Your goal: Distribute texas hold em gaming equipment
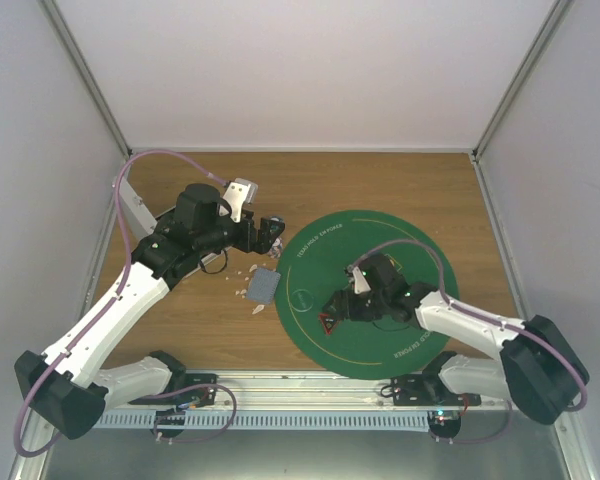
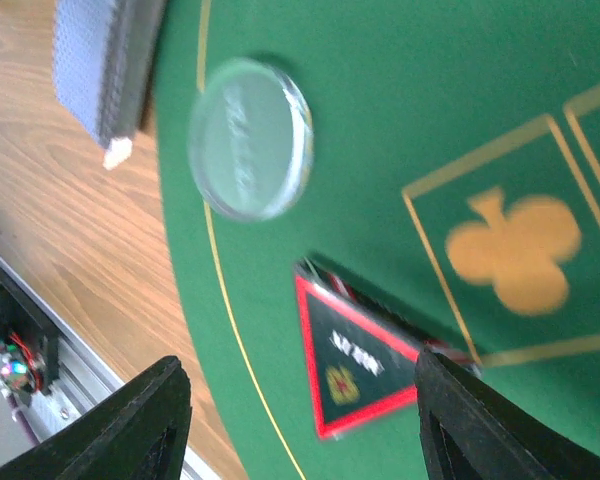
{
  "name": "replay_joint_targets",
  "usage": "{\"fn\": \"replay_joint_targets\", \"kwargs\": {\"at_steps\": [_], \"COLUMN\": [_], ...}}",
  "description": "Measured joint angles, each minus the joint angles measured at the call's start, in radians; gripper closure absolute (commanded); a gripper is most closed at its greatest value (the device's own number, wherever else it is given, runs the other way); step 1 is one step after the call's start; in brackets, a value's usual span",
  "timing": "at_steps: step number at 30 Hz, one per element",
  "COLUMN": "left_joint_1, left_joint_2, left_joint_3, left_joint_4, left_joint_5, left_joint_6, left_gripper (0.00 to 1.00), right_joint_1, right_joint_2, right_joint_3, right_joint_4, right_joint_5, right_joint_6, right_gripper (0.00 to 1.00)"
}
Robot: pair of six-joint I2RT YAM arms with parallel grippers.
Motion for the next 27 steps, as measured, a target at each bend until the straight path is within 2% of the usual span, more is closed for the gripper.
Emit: {"fn": "replay_joint_targets", "kwargs": {"at_steps": [6, 12, 27], "left_joint_1": [0.000, 0.000, 0.000], "left_joint_2": [0.000, 0.000, 0.000], "left_joint_3": [-0.005, -0.017, -0.019], "left_joint_4": [0.001, 0.001, 0.001], "left_joint_5": [0.000, -0.001, -0.024], "left_joint_6": [-0.007, -0.023, -0.030], "left_gripper": [0.02, 0.02, 0.02], "right_joint_1": [0.000, 0.000, 0.000], "right_joint_2": [-0.126, -0.139, 0.038], "right_joint_3": [-0.121, -0.174, -0.145], "right_joint_4": [-0.053, -0.042, 0.167], "right_joint_5": [-0.031, -0.066, -0.153], "right_joint_6": [0.030, 0.063, 0.093], "right_gripper": [0.37, 0.36, 0.37]}}
